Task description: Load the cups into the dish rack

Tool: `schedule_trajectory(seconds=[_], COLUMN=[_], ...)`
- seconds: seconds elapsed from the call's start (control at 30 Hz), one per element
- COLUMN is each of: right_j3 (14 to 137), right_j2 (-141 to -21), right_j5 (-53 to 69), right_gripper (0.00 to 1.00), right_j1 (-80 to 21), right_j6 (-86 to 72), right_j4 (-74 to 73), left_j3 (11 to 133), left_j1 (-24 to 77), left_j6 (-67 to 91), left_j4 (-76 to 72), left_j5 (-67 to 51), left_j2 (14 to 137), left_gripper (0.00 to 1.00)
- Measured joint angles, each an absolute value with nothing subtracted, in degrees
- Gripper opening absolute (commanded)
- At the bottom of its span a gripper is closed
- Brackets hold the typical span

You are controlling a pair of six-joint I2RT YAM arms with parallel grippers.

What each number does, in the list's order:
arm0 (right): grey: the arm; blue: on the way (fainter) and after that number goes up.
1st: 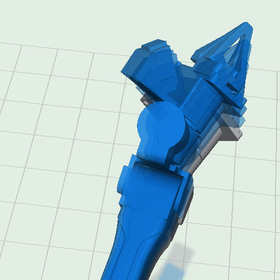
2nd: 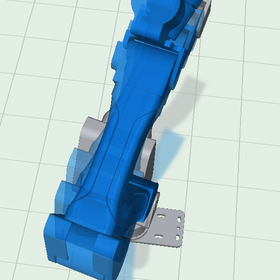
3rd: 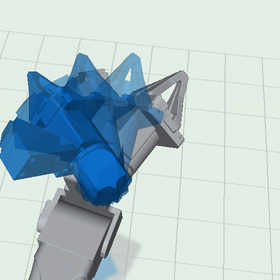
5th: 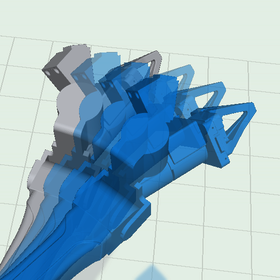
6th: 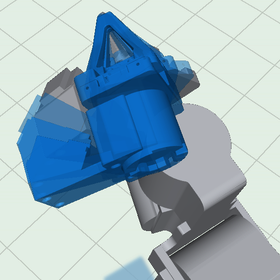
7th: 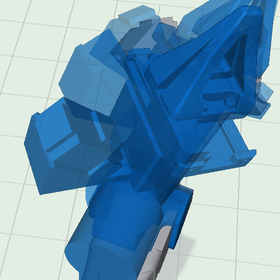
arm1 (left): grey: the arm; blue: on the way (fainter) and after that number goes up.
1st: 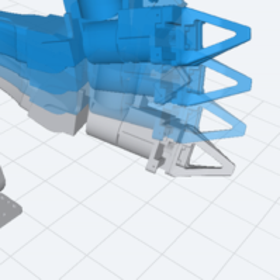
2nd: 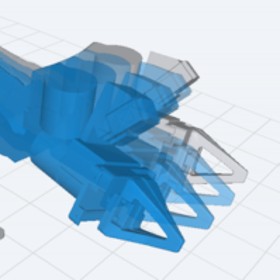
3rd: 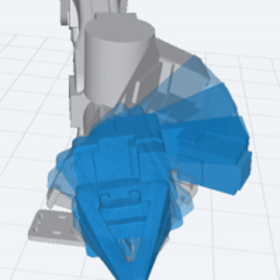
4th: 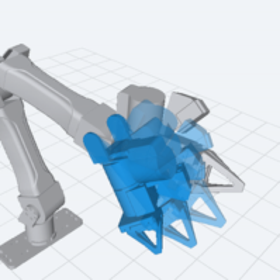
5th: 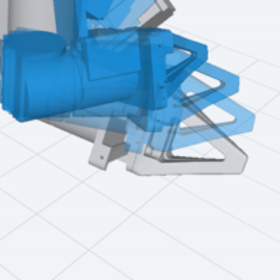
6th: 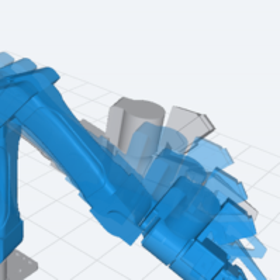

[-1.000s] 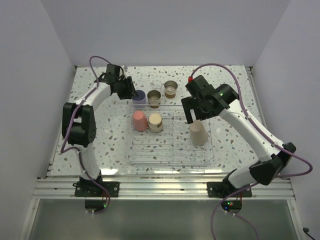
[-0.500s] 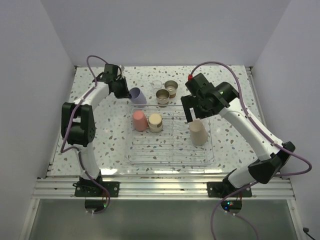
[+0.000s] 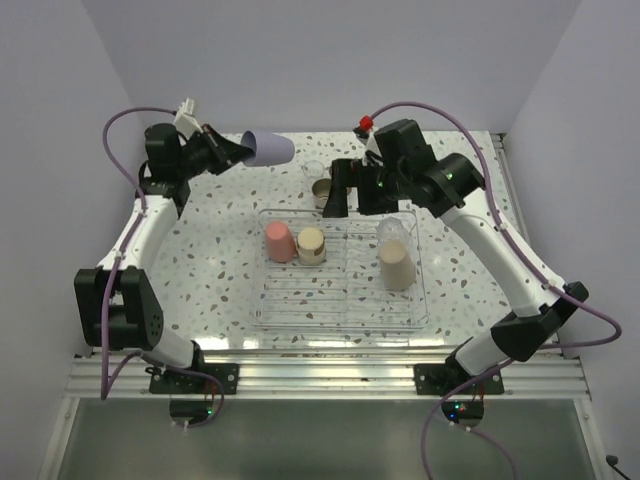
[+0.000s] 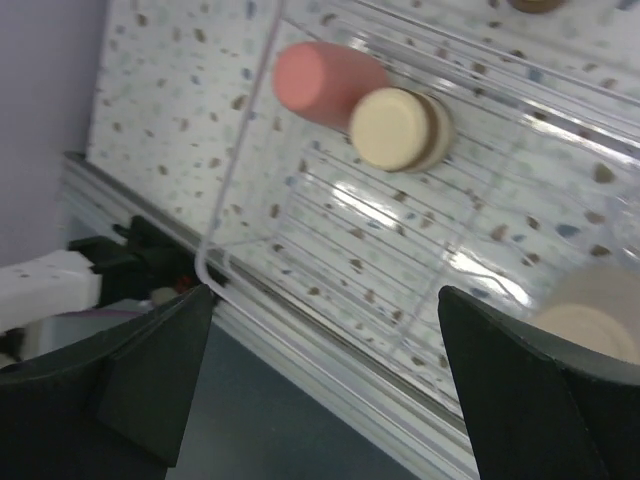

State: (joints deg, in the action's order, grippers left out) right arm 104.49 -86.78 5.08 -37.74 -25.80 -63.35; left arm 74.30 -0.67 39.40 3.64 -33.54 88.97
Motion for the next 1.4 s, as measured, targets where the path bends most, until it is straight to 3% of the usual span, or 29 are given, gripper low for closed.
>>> schedule_trajectory(seconds=[0.13, 0.27, 0.43, 0.77, 0.83, 0.97, 1.2, 1.27, 1.33, 1.4], right_j3=[105.01, 98.1, 92.07, 91.59, 91.59, 92.55, 94.72, 94.83, 94.83, 94.83], right_j2=[-89.01, -89.06, -89.08, -89.17, -89.27, -90.41, -92.68, -92.55, -92.44, -92.33], right_j5=[18.28, 29.34, 34.68, 37.06, 37.06, 37.06, 36.84, 36.49, 35.97, 35.09], right_gripper=[0.98, 0.98, 0.98, 0.98, 0.95, 0.76, 0.61, 0.65, 0.83, 0.93], right_j1=[-35.38, -32.36, -31.11, -31.27, -31.59, -33.08, -36.64, -36.82, -36.88, -37.26], right_j6=[-32.38, -44.75, -56.82, -66.48, -67.33, -68.58, -68.42, -68.31, -68.2, -67.92], right_j4=[-53.6, -35.11, -20.82, -6.66, -4.97, -3.66, -3.27, -3.18, -3.11, -3.27], left_j3=[63.66, 54.48, 49.89, 49.67, 49.67, 49.67, 49.67, 49.67, 49.56, 49.41], left_j1=[-1.02, -1.3, -1.39, -1.39, -1.39, -1.37, -1.15, -1.19, -1.19, -1.06], left_j6=[52.73, 68.2, 82.43, 91.44, 91.88, 91.98, 91.09, 90.78, 90.26, 89.8], left_j4=[-15.62, -34.98, -52.49, -64.01, -64.18, -64.05, -61.71, -61.17, -60.18, -59.37], left_j5=[-43.62, -49.6, -52.4, -53.87, -53.95, -54.02, -53.67, -53.52, -53.32, -53.39], left_j2=[85.38, 84.51, 83.7, 78.43, 78.3, 78.28, 76.95, 76.38, 75.77, 75.2], left_gripper=[0.0, 0.0, 0.0, 0.0, 0.0, 0.0, 0.0, 0.0, 0.0, 0.0])
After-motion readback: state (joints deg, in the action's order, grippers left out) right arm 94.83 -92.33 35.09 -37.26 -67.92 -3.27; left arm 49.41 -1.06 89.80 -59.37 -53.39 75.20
